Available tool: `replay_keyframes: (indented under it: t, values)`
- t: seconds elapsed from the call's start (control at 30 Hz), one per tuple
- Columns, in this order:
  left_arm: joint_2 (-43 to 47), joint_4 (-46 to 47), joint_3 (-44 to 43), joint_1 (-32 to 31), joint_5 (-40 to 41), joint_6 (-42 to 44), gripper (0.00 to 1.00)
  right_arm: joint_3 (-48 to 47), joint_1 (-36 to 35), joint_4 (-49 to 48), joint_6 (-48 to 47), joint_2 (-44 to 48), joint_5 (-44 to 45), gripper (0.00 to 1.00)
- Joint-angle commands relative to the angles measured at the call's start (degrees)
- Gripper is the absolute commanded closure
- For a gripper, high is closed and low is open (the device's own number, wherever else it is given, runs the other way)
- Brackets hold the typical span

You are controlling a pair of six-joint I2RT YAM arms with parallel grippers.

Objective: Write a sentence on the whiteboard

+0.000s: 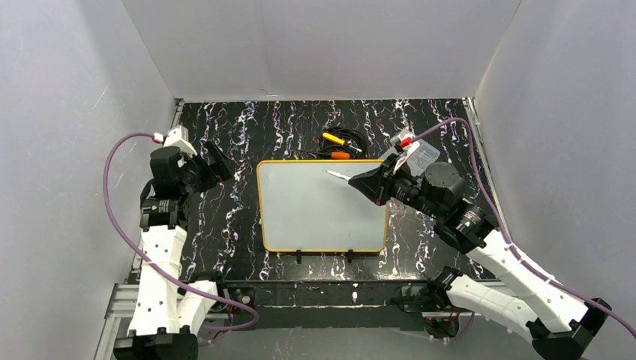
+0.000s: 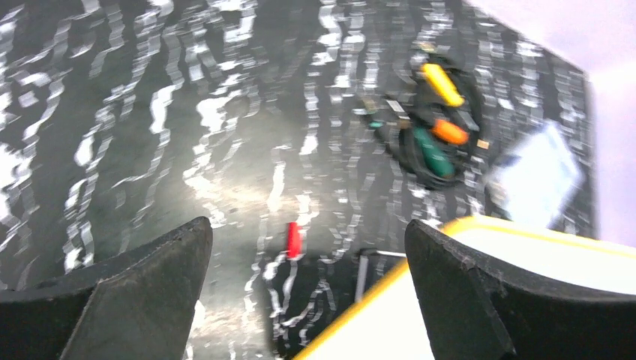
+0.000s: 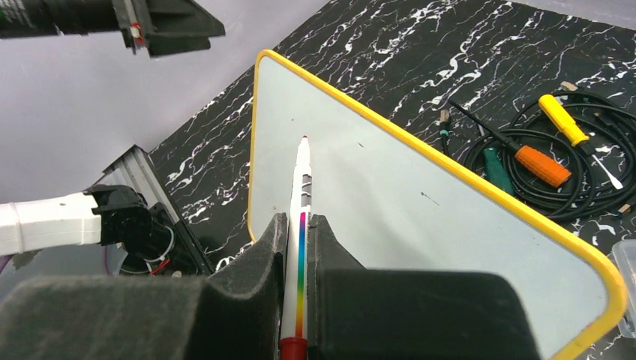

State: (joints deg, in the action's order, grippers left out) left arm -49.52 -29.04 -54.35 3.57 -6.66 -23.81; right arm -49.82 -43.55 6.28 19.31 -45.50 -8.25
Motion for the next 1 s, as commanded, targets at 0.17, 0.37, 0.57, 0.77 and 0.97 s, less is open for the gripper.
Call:
replay_keyframes:
  t: [0.17,0.37,0.57,0.77,0.97]
  values:
    - [-0.2,13.9,0.7,3.3,-36.7,0.6,0.02,-2.9,-13.4,-5.7,-1.0,-4.2,16.1,0.99]
    - [-0.4,24.7,5.5,3.6,-45.3,-2.6,0.11,-4.1,-27.0,-11.6,-5.4,-10.5,31.5,0.99]
    - [0.6,28.6,11.2,3.6,-44.7,-1.5,0.34,-5.6,-35.3,-20.0,-9.6,-19.1,44.3,0.99]
    - [-1.8,31.7,14.1,2.9,-45.9,-1.2,0.51,-9.1,-35.8,-23.3,-11.7,-26.5,46.2,0.99]
    - [-3.5,31.8,13.6,1.1,-45.5,-0.7,0.59,-11.3,-35.8,-25.4,-13.5,-30.7,47.1,0.99]
